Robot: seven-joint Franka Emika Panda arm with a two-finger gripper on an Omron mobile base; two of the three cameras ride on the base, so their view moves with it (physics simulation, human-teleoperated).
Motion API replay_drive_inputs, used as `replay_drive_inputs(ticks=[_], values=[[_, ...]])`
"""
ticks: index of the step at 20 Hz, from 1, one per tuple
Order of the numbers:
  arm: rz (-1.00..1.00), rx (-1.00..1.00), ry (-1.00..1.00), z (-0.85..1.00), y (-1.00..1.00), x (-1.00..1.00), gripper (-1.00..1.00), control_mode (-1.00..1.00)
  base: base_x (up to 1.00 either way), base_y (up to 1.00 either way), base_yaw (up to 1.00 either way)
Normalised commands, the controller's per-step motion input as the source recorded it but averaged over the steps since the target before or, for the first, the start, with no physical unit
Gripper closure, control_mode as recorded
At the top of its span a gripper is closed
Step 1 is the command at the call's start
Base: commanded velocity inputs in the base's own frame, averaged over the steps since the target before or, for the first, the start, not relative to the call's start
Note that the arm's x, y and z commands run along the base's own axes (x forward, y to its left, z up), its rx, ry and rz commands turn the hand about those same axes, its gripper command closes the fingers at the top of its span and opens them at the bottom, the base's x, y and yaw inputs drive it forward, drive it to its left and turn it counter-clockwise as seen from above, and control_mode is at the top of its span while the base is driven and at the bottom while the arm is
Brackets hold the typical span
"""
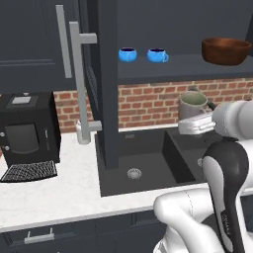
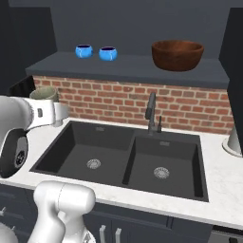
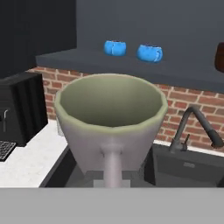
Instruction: Gather all objects into one cabinet and sort the glasses and bowls to opposite sides.
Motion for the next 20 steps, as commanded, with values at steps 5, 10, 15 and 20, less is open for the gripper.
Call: replay_drive_inputs(ticks=[5, 10, 15, 20], values=[[0.09, 0.05, -0.1, 0.56, 0.14, 0.63, 1.0, -1.0, 0.0, 0.0, 0.0], [0.04, 0.0, -0.02, 0.42, 0.43, 0.93, 1.0, -1.0, 0.0, 0.0, 0.0], [0.0, 0.0, 0.0, 0.29, 0.28, 0.93, 1.0, -1.0, 0.0, 0.0, 0.0], [0.04, 0.02, 0.0, -0.15, 0.21, 0.56, 1.0, -1.0, 0.0, 0.0, 0.0]])
